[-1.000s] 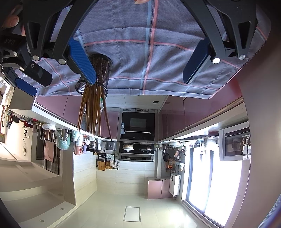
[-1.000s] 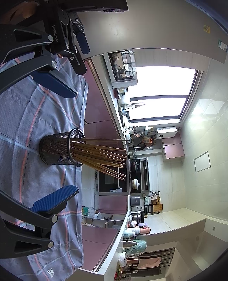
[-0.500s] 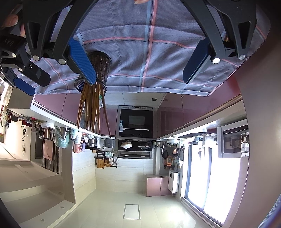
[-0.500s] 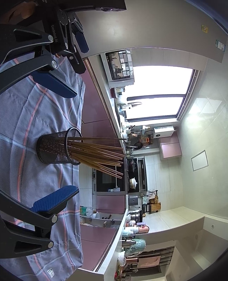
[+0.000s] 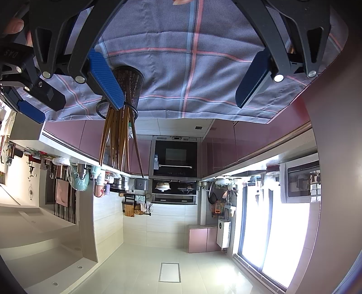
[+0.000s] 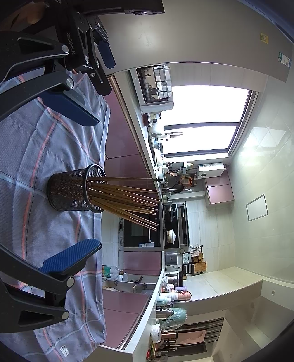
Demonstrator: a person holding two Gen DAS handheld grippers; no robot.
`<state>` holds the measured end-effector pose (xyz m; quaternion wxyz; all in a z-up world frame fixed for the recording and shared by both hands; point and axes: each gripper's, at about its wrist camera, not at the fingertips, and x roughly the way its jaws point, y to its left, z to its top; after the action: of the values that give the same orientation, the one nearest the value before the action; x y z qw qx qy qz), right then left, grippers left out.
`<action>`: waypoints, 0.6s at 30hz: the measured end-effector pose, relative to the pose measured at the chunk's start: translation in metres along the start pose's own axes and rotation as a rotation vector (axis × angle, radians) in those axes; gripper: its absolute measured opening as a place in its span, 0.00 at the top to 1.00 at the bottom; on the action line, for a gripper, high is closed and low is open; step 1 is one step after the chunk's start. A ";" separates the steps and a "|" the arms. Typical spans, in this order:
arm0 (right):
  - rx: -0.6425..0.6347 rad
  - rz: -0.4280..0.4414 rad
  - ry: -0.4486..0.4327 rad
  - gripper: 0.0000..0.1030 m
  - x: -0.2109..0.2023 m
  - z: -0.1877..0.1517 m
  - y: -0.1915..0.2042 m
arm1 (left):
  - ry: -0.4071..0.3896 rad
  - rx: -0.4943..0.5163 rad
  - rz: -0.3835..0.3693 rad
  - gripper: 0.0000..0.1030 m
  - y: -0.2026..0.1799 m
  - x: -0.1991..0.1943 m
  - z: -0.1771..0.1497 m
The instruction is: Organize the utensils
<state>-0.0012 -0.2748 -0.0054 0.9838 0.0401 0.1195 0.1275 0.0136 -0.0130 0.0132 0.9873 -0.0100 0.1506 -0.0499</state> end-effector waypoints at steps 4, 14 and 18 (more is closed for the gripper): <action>0.002 -0.001 0.001 0.07 0.000 -0.001 0.000 | -0.007 0.008 0.011 0.06 -0.001 -0.001 -0.001; 0.014 -0.015 0.020 0.07 0.005 -0.005 -0.007 | 0.012 0.033 0.030 0.06 -0.004 0.005 -0.008; 0.015 -0.026 0.039 0.07 0.007 -0.009 -0.012 | 0.032 0.027 0.031 0.06 -0.002 0.010 -0.011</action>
<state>0.0058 -0.2839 -0.0173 0.9825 0.0435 0.1401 0.1144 0.0202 -0.0163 0.0001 0.9854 0.0064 0.1659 -0.0368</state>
